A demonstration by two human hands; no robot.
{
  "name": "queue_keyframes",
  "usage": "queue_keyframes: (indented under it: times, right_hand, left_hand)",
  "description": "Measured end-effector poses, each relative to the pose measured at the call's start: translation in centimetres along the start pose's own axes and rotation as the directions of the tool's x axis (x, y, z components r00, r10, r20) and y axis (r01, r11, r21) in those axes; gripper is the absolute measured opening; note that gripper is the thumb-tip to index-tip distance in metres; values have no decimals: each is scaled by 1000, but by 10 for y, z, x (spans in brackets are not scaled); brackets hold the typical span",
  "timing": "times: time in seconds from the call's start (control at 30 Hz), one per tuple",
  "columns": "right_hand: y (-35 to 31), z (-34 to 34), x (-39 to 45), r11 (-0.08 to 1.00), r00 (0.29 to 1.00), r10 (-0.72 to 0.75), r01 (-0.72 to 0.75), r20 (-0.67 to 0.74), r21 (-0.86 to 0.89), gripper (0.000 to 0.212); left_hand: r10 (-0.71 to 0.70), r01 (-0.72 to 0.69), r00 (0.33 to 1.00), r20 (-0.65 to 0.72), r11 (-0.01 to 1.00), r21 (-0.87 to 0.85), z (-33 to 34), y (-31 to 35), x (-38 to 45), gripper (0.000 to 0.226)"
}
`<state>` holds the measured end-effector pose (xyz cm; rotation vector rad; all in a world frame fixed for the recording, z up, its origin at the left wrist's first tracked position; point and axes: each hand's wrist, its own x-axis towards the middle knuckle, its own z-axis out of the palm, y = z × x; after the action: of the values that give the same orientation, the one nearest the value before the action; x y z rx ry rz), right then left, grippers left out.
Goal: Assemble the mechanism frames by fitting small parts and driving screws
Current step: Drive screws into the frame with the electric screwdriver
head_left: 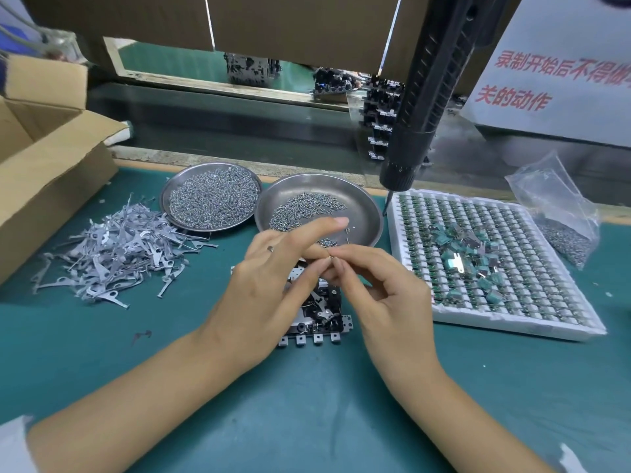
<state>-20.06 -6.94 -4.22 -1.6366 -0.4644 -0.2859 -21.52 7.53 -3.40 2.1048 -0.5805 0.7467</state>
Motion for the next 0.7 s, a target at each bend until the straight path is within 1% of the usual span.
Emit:
queue_keyframes:
  times: [0.13, 0.2, 0.23, 0.3, 0.37, 0.4, 0.43, 0.5, 0.57, 0.63, 0.67, 0.7]
  right_hand:
    - [-1, 0, 0, 999, 999, 36, -36, -3, 15, 13]
    - [-3, -1, 1, 992, 995, 95, -93, -17, 90, 12]
    - [-4, -1, 2, 983, 991, 128, -122, -33, 138, 11]
    - [-6, -4, 4, 967, 982, 175, -159, -66, 199, 11]
    - [-7, -6, 6, 958, 973, 210, -187, -91, 216, 12]
    - [-7, -7, 7, 958, 971, 219, -195, -98, 211, 13]
    - [-8, -7, 7, 960, 970, 220, -197, -101, 197, 14]
    - [-9, -6, 6, 967, 973, 214, -199, -85, 160, 17]
    - [-10, -5, 4, 968, 975, 216, -207, -55, 142, 19]
    - [-11, -5, 4, 966, 974, 225, -218, -39, 142, 21]
    - [-11, -6, 5, 964, 972, 230, -223, -36, 144, 20]
    - [-11, -6, 5, 961, 971, 239, -232, -32, 148, 18]
  left_hand:
    - [-8, 8, 1000, -1, 1000, 26, 2, 2, 0, 43]
    - [-33, 33, 999, -21, 999, 21, 2, 1, 1, 42]
    - [-18, 20, 999, -43, 999, 49, 0, 0, 2, 39]
    - [17, 6, 993, -119, 982, 187, -7, -10, 7, 25]
    - [-68, 130, 976, -208, 944, 302, -21, -27, 16, 16]
    - [-114, 190, 967, -227, 917, 351, -29, -37, 21, 15]
    - [-149, 230, 964, -222, 884, 406, -35, -46, 24, 14]
    - [-239, 293, 956, -171, 826, 481, -44, -63, 28, 13]
    - [-342, 356, 931, -127, 777, 520, -48, -73, 29, 15]
    - [-438, 439, 889, -131, 735, 517, -50, -77, 29, 18]
    - [-462, 462, 877, -134, 728, 507, -50, -78, 29, 19]
    - [-453, 457, 881, -138, 736, 500, -50, -76, 30, 19]
